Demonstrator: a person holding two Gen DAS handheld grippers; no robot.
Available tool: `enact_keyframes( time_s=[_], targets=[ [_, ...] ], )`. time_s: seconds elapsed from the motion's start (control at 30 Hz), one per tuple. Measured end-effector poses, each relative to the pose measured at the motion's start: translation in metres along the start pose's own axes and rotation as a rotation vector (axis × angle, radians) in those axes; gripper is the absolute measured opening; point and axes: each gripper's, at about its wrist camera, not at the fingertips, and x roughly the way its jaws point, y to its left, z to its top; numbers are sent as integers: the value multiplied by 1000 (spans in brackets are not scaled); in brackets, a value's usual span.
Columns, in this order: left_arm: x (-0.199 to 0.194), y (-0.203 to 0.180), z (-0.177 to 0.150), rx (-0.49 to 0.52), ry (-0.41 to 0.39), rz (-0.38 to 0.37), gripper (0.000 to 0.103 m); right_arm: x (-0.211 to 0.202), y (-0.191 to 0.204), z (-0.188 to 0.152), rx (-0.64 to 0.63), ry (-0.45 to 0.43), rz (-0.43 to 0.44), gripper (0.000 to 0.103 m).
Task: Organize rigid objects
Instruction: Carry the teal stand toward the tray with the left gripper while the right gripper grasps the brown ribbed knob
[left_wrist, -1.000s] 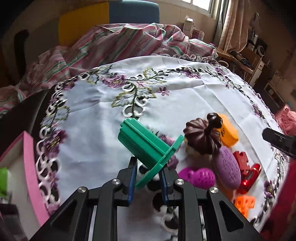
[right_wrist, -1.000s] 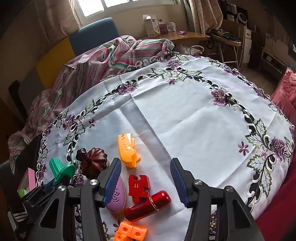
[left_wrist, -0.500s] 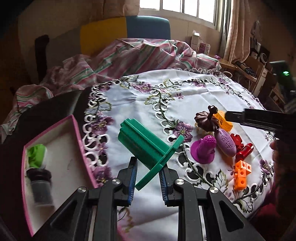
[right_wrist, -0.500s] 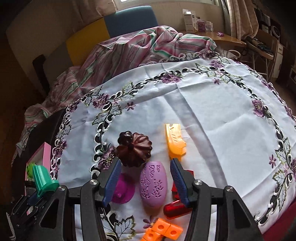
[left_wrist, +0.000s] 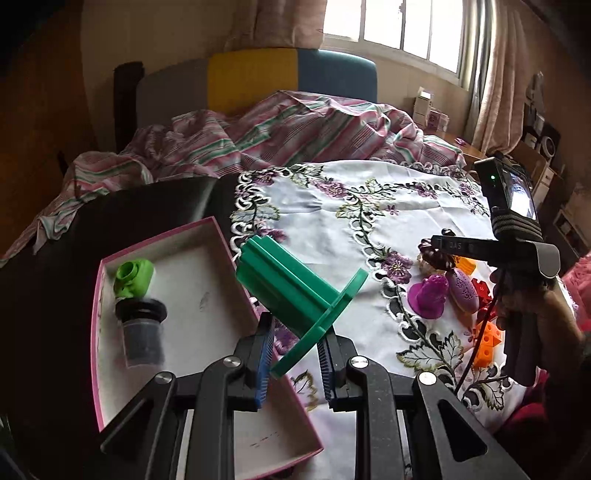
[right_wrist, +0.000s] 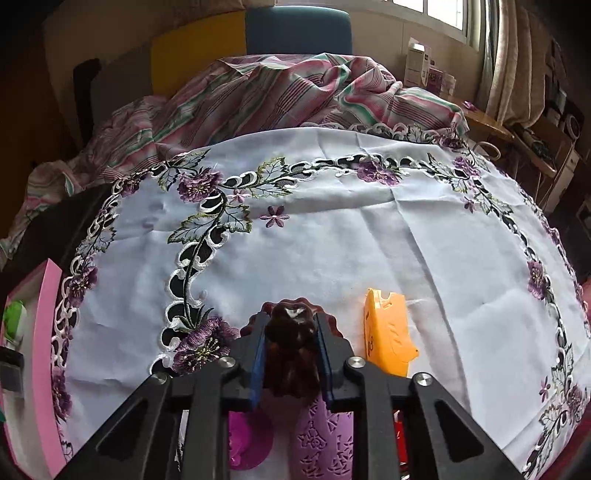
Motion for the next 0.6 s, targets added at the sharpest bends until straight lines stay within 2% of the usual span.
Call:
enact_keyframes(
  time_s=[0.2, 0.6],
  targets=[
    [-8, 15, -13, -33, 2, 26, 23, -2, 3, -2, -15, -2, 22, 23],
    [-20, 43, -31, -91, 14, 74, 23, -2, 7, -3, -41, -10, 11, 22]
  ],
)
